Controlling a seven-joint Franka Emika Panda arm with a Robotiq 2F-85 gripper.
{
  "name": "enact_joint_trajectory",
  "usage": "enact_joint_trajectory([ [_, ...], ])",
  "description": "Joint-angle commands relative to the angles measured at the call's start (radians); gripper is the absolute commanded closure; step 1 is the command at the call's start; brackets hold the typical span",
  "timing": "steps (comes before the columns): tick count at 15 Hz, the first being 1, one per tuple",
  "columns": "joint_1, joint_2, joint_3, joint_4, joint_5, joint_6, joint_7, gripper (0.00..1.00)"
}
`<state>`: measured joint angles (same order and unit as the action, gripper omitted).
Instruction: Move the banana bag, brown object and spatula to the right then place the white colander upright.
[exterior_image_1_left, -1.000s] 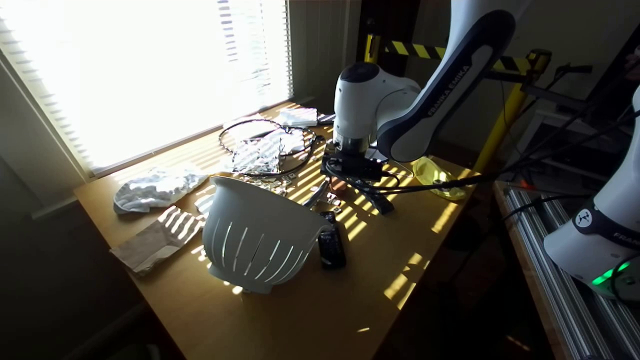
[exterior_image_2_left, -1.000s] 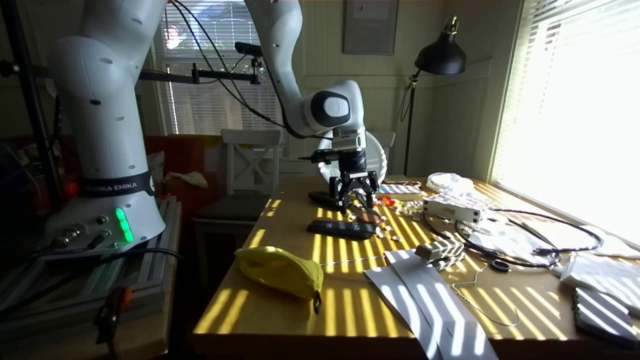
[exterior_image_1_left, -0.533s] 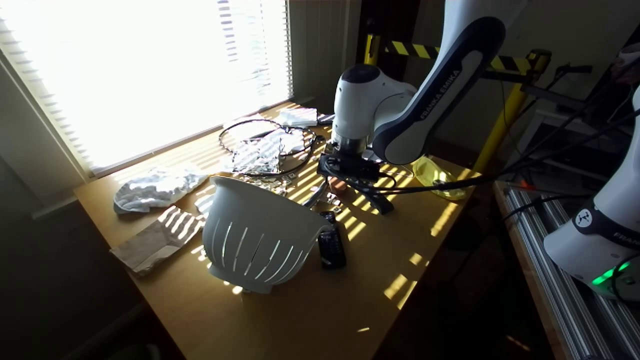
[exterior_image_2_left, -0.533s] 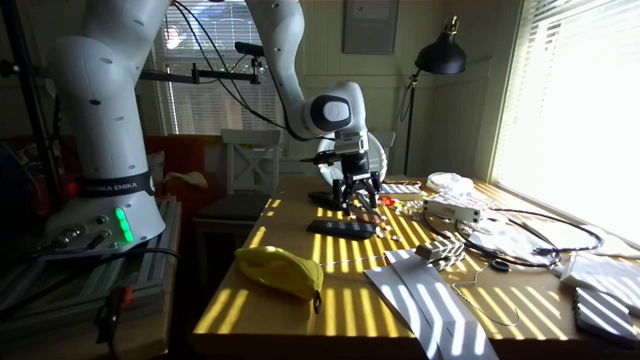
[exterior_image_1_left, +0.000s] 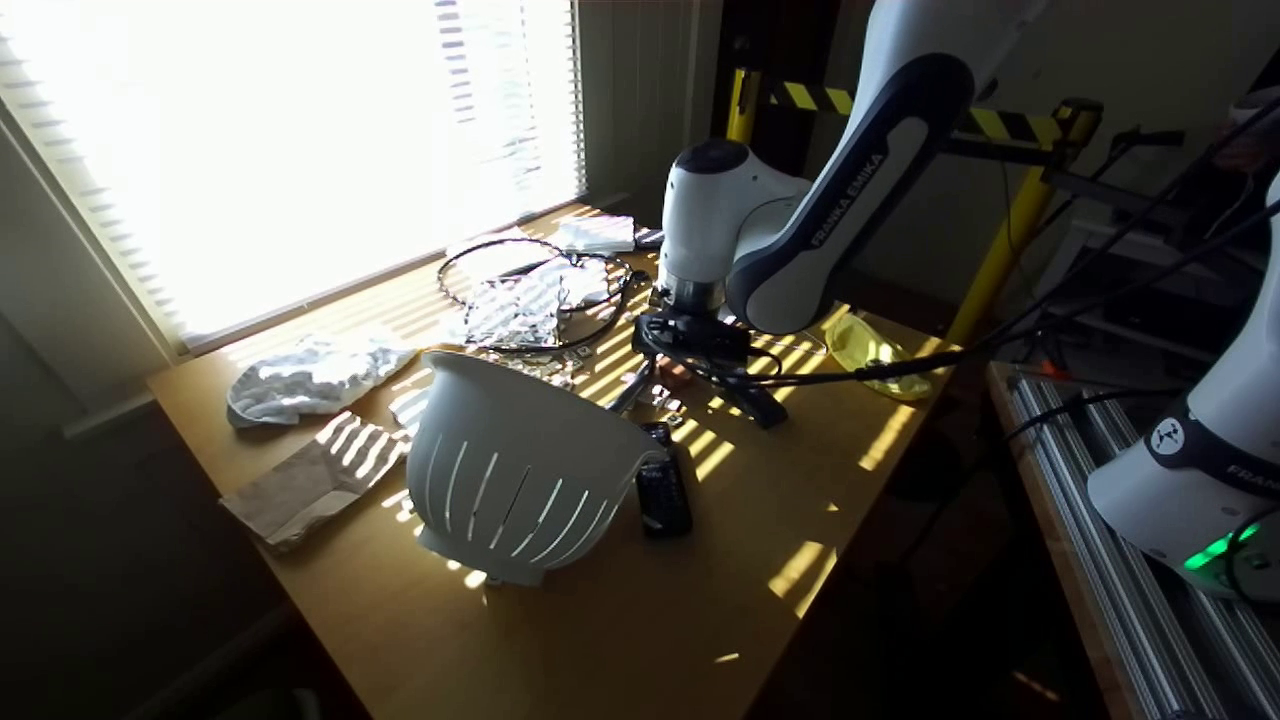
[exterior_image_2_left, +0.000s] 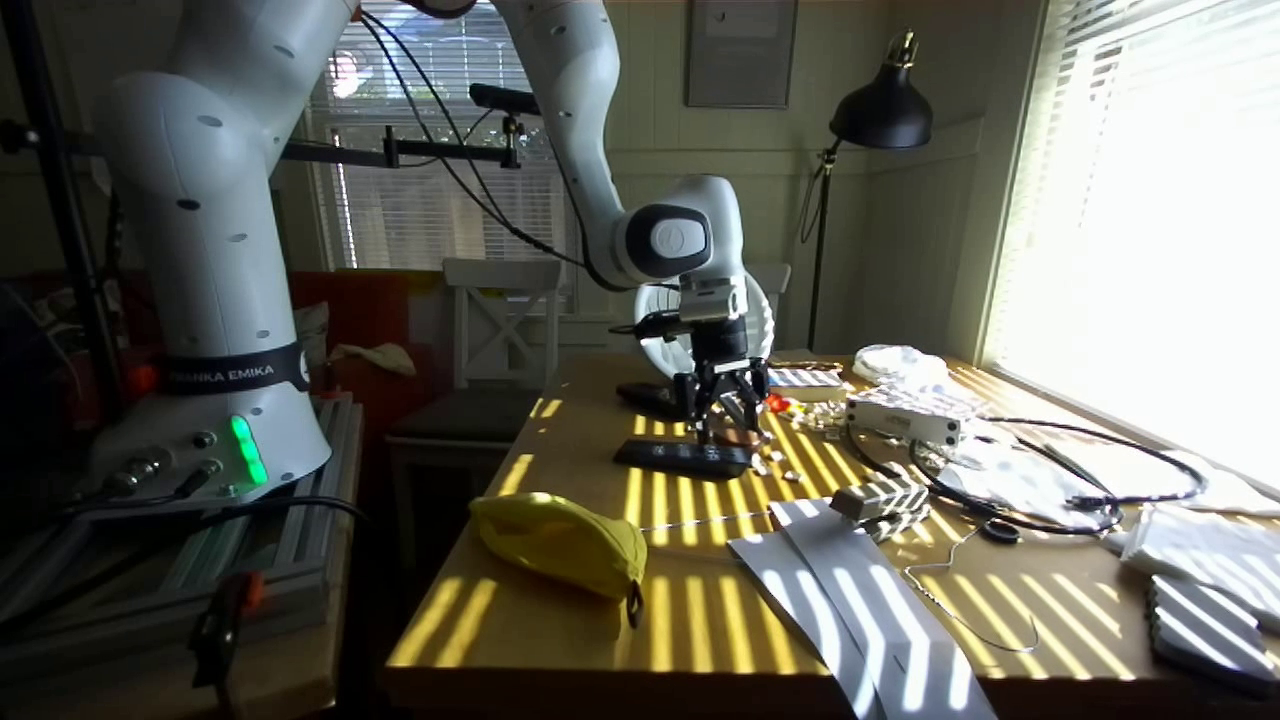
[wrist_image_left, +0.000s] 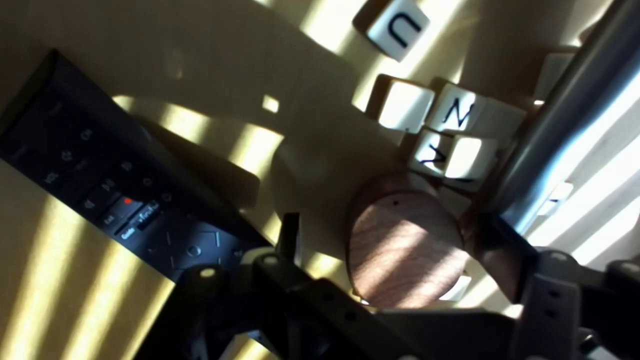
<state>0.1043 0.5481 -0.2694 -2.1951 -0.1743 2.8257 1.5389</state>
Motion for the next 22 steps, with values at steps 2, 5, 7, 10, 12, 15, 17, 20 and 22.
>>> enact_joint_trajectory([
  [2,0.007,0.044,-0.006,0.056,0.049,0.008,-0.037,0.26],
  [5,0.018,0.042,-0.020,0.055,0.041,0.011,-0.032,0.47],
  [7,0.026,0.032,-0.032,0.043,0.037,0.007,-0.029,0.62],
  [10,0.051,0.000,-0.075,0.016,0.014,0.004,-0.018,0.65],
  [12,0.087,-0.009,-0.141,0.007,-0.012,0.020,0.011,0.65],
  [15,0.144,-0.017,-0.257,0.004,-0.034,0.034,0.062,0.65],
  [17,0.180,-0.013,-0.334,0.003,-0.044,0.020,0.106,0.65],
  [20,0.233,-0.009,-0.437,-0.015,-0.080,-0.104,0.159,0.65],
  [22,0.233,-0.038,-0.462,-0.064,-0.105,-0.126,0.174,0.65],
])
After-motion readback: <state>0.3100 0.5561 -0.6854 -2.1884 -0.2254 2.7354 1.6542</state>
